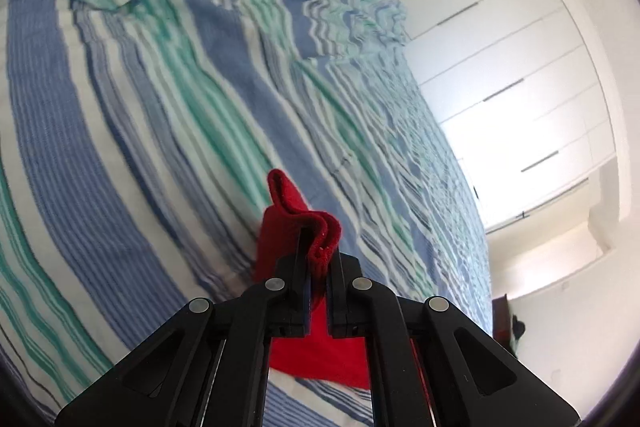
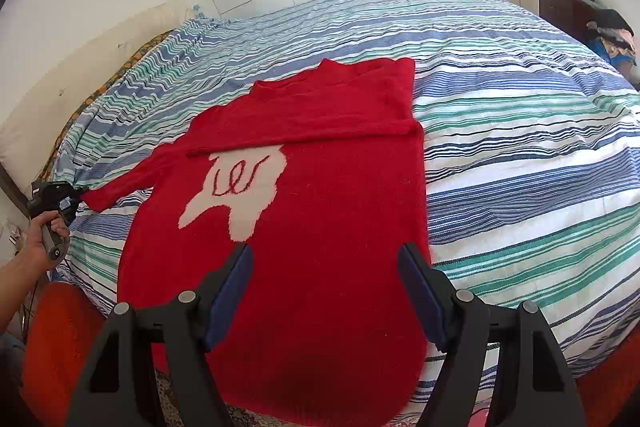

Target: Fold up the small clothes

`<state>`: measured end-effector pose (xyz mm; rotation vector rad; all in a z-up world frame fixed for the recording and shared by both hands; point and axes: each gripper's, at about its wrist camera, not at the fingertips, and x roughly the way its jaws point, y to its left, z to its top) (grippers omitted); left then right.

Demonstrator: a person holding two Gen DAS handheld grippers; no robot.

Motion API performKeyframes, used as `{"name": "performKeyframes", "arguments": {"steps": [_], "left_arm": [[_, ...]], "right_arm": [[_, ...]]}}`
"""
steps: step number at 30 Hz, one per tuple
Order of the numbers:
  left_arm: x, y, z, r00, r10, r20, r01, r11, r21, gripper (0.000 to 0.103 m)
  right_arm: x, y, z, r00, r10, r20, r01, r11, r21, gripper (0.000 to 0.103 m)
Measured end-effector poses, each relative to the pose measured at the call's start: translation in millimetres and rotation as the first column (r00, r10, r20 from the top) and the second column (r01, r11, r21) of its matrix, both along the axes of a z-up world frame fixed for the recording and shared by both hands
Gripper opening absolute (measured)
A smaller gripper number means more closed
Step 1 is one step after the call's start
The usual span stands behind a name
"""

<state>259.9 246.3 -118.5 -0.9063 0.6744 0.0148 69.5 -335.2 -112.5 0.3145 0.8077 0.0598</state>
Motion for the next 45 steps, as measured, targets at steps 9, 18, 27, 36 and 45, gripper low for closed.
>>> {"name": "performKeyframes", "arguments": {"steps": [9, 18, 27, 36, 45], "left_arm": [[54, -284, 113, 0.789, -0.595, 0.155, 0.561, 0.8, 0.212, 0.003], [51, -457, 18, 0.714, -0.656, -0.244, 0.691, 0.604, 0.398, 0.064], [-10, -346, 28, 0.757, -0.632, -0.169, 0.649, 0.694, 0.313, 0.08], [-3, -238, 11, 0.758, -0.596, -0.266, 0.642, 0.61, 0.464, 0.081], [21, -251, -41, 0.849, -0.338, -0.405, 0.521, 0.659, 0.542, 0.063]], "right_arm": [[-5, -21, 5, 0.998, -0.04, 0.052, 0.037, 0.998, 0.058, 0.074], [-21, -65, -1, 0.985, -0.168, 0.048, 0.157, 0.972, 0.176, 0.074], [-17, -73, -3, 0.982, -0.185, 0.029, 0.176, 0.965, 0.193, 0.079], [80, -42, 54, 1.0, 0.022, 0.003, -0.022, 0.987, 0.161, 0.079], [228, -6, 28, 0.988, 0.152, -0.032, -0.149, 0.986, 0.078, 0.079]]}}
